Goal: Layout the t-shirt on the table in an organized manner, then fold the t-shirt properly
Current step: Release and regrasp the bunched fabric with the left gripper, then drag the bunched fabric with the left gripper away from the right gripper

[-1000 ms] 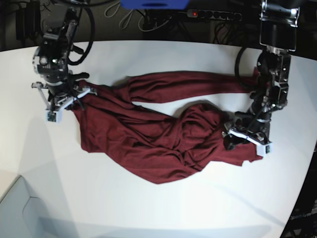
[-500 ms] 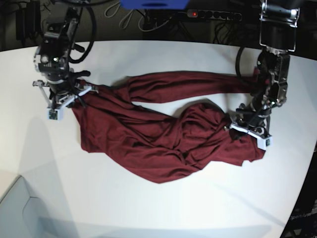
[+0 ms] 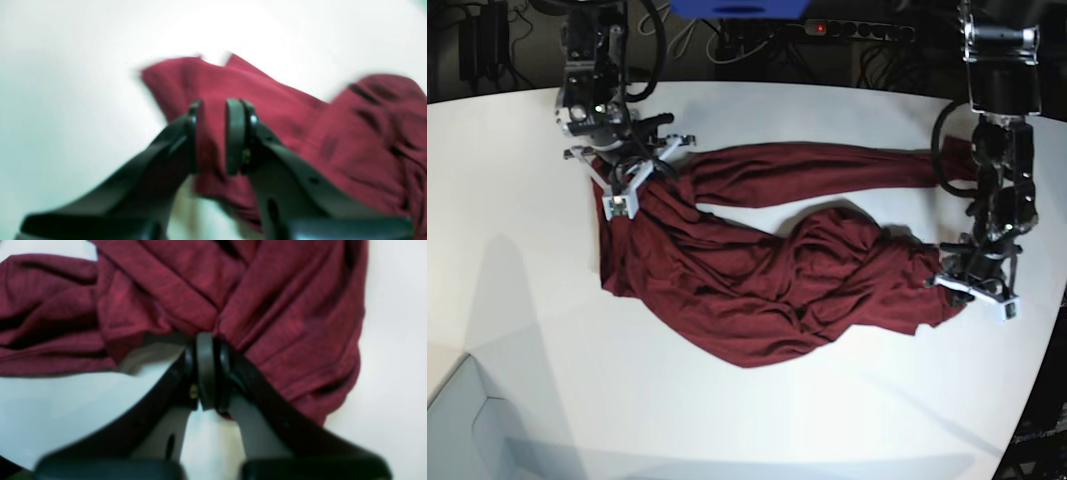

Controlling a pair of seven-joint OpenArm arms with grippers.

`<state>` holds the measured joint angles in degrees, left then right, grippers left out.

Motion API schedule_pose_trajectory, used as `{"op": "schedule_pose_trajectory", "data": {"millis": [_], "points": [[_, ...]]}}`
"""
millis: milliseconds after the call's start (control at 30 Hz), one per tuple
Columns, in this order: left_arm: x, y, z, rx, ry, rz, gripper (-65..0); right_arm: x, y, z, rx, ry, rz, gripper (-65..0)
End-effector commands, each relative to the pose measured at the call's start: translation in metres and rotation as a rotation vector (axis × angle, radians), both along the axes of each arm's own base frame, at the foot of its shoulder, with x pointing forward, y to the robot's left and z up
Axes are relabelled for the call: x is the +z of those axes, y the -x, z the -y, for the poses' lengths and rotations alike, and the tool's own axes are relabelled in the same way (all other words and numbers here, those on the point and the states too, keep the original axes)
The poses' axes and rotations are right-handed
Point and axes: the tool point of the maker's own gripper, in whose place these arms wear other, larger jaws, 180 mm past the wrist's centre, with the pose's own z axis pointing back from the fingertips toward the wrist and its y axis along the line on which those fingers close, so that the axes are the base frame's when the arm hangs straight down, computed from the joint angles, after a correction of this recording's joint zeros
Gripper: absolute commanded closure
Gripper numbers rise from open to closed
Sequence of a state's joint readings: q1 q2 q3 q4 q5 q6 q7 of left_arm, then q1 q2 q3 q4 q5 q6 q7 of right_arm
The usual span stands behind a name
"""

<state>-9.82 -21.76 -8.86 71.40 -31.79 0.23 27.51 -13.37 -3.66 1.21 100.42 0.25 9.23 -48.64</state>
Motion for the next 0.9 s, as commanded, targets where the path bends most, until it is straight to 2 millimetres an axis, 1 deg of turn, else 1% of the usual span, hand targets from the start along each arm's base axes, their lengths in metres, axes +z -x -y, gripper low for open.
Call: {"op": "schedule_pose_trajectory", "data": {"millis": [0, 67, 133, 267, 333, 400, 467, 533, 633, 700, 800, 867], "points": [[0.022, -0.01, -0.006, 0.007, -0.009, 0.063, -10.9, 0.01, -0.008, -0.002, 0.003, -0.005, 0.044, -5.9], [0.024, -0.01, -0.011, 0.021, -0.007, 0.068, -10.9, 0.01, -0.009, -0.002, 0.001, -0.006, 0.046, -8.8], [0.024, -0.01, -0.012, 0.023, -0.006, 0.066, -10.9, 0.01, -0.009, 0.0, -0.003, -0.003, 0.047, -10.2], [0.019, -0.007, -0.009, 0.021, 0.0, 0.057, -10.9, 0.011, -0.009, 0.001, -0.004, -0.001, 0.05, -10.3], [0.018, -0.007, -0.007, 0.017, 0.002, 0.054, -10.9, 0.012, -0.011, 0.007, -0.018, 0.005, 0.053, -10.6], [0.013, -0.005, -0.002, 0.014, 0.013, 0.047, -10.9, 0.013, -0.012, 0.02, -0.054, 0.015, 0.057, -10.6], [0.005, 0.0, 0.005, 0.012, 0.031, 0.033, -10.9, 0.014, -0.012, 0.032, -0.086, 0.026, 0.058, -10.4], [0.003, 0.0, 0.008, 0.011, 0.037, 0.032, -10.9, 0.014, -0.012, 0.053, -0.127, 0.05, 0.06, -10.3], [-0.002, 0.0, 0.017, 0.01, 0.053, 0.027, -10.9, 0.024, -0.019, 0.087, -0.213, 0.079, 0.089, -10.2], [-0.003, 0.0, 0.019, 0.009, 0.057, 0.027, -10.9, 0.028, -0.017, 0.108, -0.273, 0.094, 0.098, -10.2], [-0.004, 0.0, 0.021, 0.007, 0.061, 0.022, -10.9, 0.052, -0.022, 0.134, -0.341, 0.124, 0.166, -9.5], [-0.003, -0.001, 0.021, 0.007, 0.061, 0.025, -10.9, 0.068, -0.026, 0.143, -0.355, 0.145, 0.211, -6.2]]}}
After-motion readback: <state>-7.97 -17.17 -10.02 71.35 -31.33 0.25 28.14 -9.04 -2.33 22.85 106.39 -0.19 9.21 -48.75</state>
